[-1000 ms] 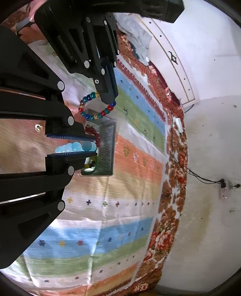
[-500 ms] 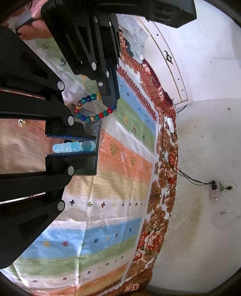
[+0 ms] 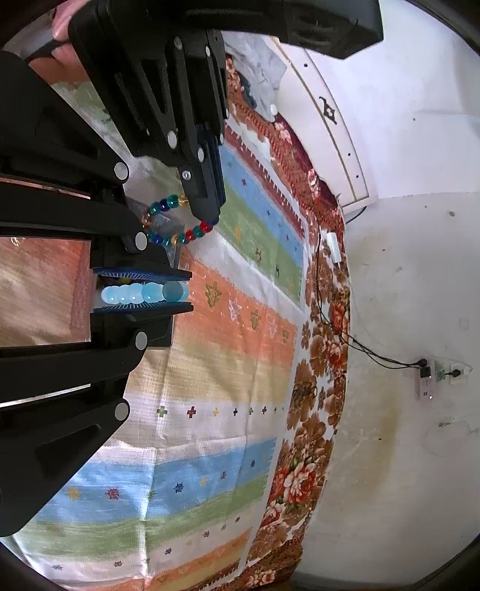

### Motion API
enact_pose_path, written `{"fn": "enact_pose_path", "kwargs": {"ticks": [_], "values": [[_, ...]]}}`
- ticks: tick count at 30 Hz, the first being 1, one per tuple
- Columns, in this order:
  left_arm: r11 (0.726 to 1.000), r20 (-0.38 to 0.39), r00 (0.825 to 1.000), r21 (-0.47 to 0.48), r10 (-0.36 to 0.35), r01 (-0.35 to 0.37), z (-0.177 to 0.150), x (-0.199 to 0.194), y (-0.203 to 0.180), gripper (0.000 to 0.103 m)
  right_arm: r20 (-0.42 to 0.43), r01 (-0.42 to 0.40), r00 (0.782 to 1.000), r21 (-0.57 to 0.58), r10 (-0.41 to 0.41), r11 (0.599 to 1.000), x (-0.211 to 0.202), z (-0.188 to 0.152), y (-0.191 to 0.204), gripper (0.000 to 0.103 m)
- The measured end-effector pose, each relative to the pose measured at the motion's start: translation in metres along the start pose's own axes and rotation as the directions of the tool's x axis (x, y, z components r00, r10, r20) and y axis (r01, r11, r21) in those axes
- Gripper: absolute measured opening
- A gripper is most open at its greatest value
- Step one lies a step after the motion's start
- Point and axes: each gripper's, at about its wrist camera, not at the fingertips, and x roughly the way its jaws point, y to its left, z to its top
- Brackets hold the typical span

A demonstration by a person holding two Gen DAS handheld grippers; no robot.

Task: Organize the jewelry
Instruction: 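Lift both bracelets and carry them over the silver tin box, then open both tools to drop the bracelets into the tin box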

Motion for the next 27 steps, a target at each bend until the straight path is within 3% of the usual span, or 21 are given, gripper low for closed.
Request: {"fn": "enact_pose_path", "kwargs": {"ticks": [14,16,18,20,27], "values": [[0.999,-0.027,0.999,0.020,0.031,-0.031,0.003,0.013,0.004,0.010,-0.039,-0.013,0.999,0.018,0.013,1.000,0.021,0.003,-0.005,0.012],[0.999,-0.029,0.999,0.014,0.039,-0.039,0.003,0.013,0.006,0.014,-0.047,-0.019,0.999,0.023,0.020,1.000,0.022,0.002,-0.005,0.012],[0.999,-0.026,0.999,0.006,0.040,-0.039,0.003,0.012,0.007,0.023,-0.043,-0.015,0.999,0.027,0.016,1.000,0.021,0.003,-0.006,0.019],[0.999,-0.024,0.999,0.001,0.041,-0.041,0.003,0.011,0.009,0.025,-0.035,-0.018,0.999,0.037,0.019,0.999,0.019,0.004,-0.008,0.035],[0.999,-0.019,0.999,-0.003,0.045,-0.045,0.004,0.009,0.011,0.034,-0.045,-0.011,0.999,0.045,0.013,0.999,0.020,0.004,-0.009,0.040]]}}
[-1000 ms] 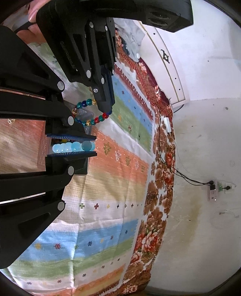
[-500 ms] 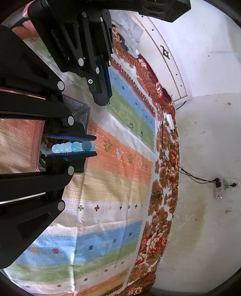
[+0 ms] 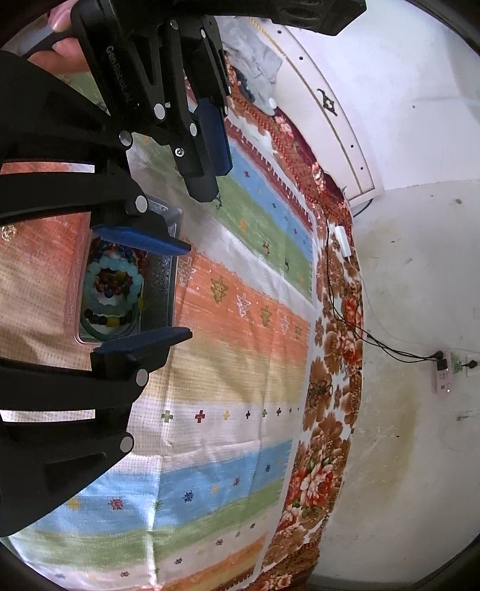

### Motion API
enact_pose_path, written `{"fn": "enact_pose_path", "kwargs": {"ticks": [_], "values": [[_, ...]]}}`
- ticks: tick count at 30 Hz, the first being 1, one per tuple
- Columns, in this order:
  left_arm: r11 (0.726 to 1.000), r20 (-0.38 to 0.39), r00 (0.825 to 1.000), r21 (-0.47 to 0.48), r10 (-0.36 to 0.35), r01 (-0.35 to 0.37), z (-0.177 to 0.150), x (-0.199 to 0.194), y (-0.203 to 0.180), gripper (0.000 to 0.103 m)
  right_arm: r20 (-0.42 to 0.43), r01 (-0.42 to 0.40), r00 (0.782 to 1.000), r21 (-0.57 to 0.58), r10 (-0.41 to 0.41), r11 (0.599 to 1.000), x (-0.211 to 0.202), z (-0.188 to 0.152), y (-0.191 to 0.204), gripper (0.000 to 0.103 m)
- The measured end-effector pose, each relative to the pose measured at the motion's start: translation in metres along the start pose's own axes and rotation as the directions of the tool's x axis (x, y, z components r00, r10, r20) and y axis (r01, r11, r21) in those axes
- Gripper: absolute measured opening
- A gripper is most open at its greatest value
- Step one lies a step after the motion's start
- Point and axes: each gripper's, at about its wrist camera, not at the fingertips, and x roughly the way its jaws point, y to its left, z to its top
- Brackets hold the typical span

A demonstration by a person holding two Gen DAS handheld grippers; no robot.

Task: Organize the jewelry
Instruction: 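Open both tools to drop the bracelets into the tin box, then move left tool to gold ring while right tool approaches gold charm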

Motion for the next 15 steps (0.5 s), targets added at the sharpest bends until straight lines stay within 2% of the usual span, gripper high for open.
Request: {"fn": "enact_pose_path", "kwargs": {"ticks": [3,13,15], "values": [[1.000,0.011,1.000,0.002,0.003,-0.003,0.000,-0.003,0.001,0.038,-0.001,0.003,1.000,0.002,-0.003,1.000,0.000,0.000,0.000,0.042],[0.999,0.015,1.000,-0.031,0.016,-0.016,-0.004,-0.011,0.011,0.039,-0.011,0.027,1.000,0.017,-0.027,0.999,-0.004,-0.006,-0.005,0.042],[0.999,0.015,1.000,-0.037,0.015,-0.015,-0.006,-0.013,0.012,0.040,-0.013,0.029,0.999,0.019,-0.029,0.999,-0.006,-0.008,-0.005,0.045]]}}
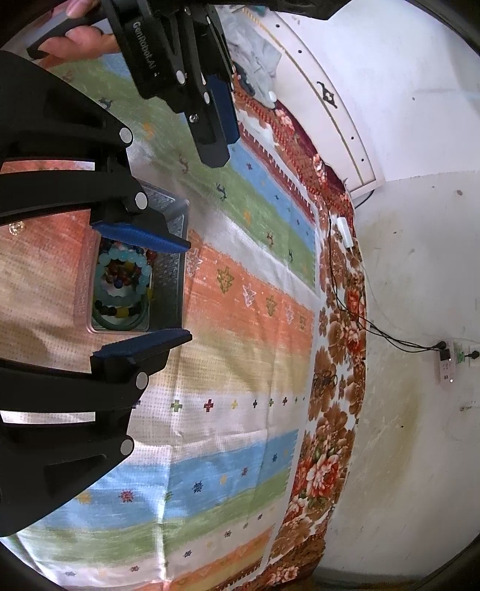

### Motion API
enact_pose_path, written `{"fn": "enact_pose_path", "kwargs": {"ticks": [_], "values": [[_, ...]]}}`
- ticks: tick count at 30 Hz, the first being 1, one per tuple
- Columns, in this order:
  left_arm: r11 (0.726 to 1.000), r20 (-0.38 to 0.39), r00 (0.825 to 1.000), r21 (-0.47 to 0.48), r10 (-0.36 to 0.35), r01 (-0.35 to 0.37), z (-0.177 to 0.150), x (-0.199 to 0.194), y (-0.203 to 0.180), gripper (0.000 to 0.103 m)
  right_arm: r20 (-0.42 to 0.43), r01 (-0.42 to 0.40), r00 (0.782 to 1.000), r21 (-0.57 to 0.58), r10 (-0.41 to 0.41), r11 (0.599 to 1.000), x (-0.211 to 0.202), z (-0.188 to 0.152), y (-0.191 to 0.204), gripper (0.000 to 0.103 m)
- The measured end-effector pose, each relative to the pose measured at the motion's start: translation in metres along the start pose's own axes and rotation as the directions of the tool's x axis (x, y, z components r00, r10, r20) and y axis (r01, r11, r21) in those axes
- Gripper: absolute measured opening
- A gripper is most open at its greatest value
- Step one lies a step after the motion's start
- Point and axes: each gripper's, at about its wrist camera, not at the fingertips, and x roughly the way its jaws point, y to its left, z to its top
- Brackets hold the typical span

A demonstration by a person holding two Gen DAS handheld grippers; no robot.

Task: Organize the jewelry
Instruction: 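Move left tool to gold ring while right tool approaches gold charm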

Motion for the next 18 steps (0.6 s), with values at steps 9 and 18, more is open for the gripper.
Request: {"fn": "enact_pose_path", "kwargs": {"ticks": [9,18], "values": [[1.000,-0.004,1.000,-0.003,0.012,-0.012,-0.010,-0.009,0.001,0.047,-0.025,0.000,1.000,0.022,0.000,1.000,-0.014,-0.013,0.000,0.054],[0.998,-0.070,0.998,-0.064,0.001,-0.005,-0.027,-0.012,0.008,0.056,-0.091,-0.013,0.996,0.039,0.017,0.999,-0.023,-0.031,0.006,0.062]]}}
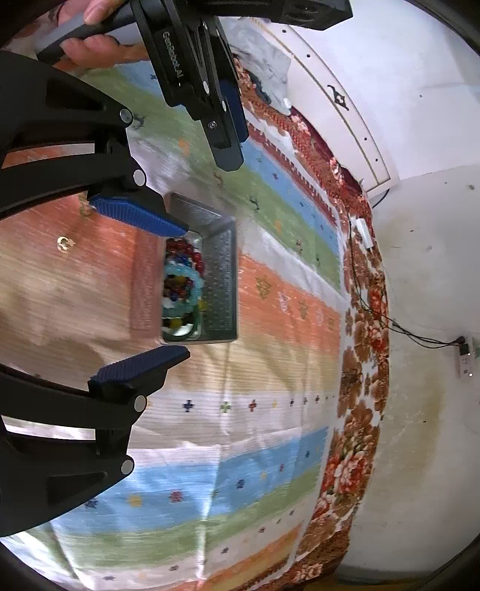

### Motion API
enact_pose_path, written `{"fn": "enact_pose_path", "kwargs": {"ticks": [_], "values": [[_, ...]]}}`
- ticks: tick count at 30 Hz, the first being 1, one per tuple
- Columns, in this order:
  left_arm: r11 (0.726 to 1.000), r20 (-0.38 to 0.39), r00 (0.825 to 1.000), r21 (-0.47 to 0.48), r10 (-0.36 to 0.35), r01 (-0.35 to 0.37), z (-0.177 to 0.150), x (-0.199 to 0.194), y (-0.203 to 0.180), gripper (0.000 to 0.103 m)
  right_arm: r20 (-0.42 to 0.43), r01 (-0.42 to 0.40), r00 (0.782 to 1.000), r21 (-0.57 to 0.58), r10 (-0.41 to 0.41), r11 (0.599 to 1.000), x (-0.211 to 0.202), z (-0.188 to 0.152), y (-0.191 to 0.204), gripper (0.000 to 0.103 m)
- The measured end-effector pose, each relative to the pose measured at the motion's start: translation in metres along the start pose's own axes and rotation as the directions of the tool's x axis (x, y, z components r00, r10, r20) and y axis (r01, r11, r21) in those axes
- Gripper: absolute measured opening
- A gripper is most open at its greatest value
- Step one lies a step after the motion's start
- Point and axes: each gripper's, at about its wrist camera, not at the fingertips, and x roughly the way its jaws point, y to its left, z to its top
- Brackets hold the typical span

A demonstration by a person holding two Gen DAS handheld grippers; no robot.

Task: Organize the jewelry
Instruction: 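Move left tool to gold ring while right tool approaches gold charm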

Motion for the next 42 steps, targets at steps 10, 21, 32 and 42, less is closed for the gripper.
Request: {"fn": "enact_pose_path", "kwargs": {"ticks": [10,21,32,42], "values": [[0.999,-0.124,0.992,-0.038,-0.003,-0.002,-0.023,0.007,0.010,0.056,-0.111,-0.037,0.993,-0.019,0.035,0.999,0.002,-0.026,0.010,0.064],[0.999,-0.285,0.959,-0.041,-0.006,-0.006,-0.043,0.032,0.010,0.056,-0.298,-0.079,0.952,-0.034,0.065,0.996,0.022,-0.056,0.021,0.064],[0.999,-0.392,0.920,-0.033,-0.013,0.000,-0.058,0.050,0.004,0.056,-0.366,-0.078,0.929,-0.060,0.051,0.995,0.036,-0.068,0.029,0.064],[0.999,-0.467,0.884,-0.044,-0.031,0.012,-0.066,0.065,0.002,0.056,-0.397,-0.080,0.917,-0.090,0.038,0.993,0.045,-0.073,0.035,0.064]]}}
